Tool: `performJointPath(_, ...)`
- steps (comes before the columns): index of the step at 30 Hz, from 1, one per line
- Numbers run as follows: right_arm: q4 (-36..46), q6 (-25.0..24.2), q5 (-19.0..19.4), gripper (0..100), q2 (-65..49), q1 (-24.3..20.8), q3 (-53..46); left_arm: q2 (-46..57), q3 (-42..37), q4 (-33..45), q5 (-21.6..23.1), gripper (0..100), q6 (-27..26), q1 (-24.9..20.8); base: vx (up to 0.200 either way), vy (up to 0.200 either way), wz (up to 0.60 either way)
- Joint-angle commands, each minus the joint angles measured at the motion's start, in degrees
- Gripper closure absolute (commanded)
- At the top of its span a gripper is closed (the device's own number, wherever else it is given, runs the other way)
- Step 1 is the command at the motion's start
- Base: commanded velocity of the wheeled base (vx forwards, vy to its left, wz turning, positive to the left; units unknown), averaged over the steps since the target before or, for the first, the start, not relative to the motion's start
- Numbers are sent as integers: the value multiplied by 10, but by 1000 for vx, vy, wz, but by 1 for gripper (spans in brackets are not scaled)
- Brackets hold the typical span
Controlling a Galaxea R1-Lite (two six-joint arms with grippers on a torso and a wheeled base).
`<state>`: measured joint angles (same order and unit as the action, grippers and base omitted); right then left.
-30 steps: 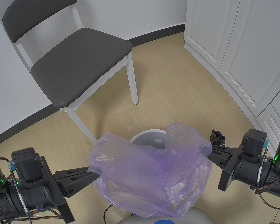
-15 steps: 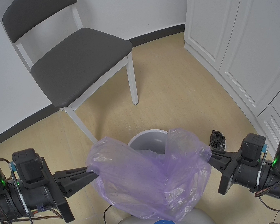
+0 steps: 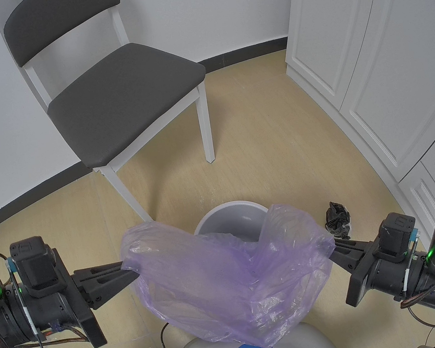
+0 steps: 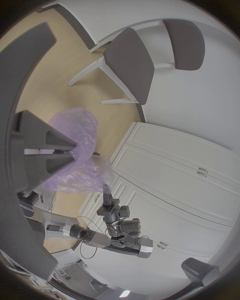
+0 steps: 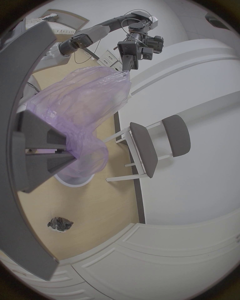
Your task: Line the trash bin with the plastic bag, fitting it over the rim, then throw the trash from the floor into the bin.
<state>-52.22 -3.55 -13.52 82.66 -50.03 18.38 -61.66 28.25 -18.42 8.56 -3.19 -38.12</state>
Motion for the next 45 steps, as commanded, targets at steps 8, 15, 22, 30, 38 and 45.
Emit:
performJointPath(8,9,6,0,100,-23,4,-14,20,-6,0,1,100,-1,3,0,0,0)
performJointPath(15,61,43,-6,100,-32,19,-10,29,-12,1,1,100,2,10,0,0,0)
performJointPath(22,157,43,-8,100,-63,27,46,29,-24,1,0,100,1,20,0,0,0)
performJointPath(30,245,43,0,100,-67,30,85,25,-25,1,1,100,-1,19,0,0,0)
performJointPath(38,243,44,1,100,-41,25,106,21,-13,-1,1,100,-2,17,0,0,0)
performJointPath(45,238,44,1,100,-21,17,124,10,-10,-1,1,100,-2,14,0,0,0)
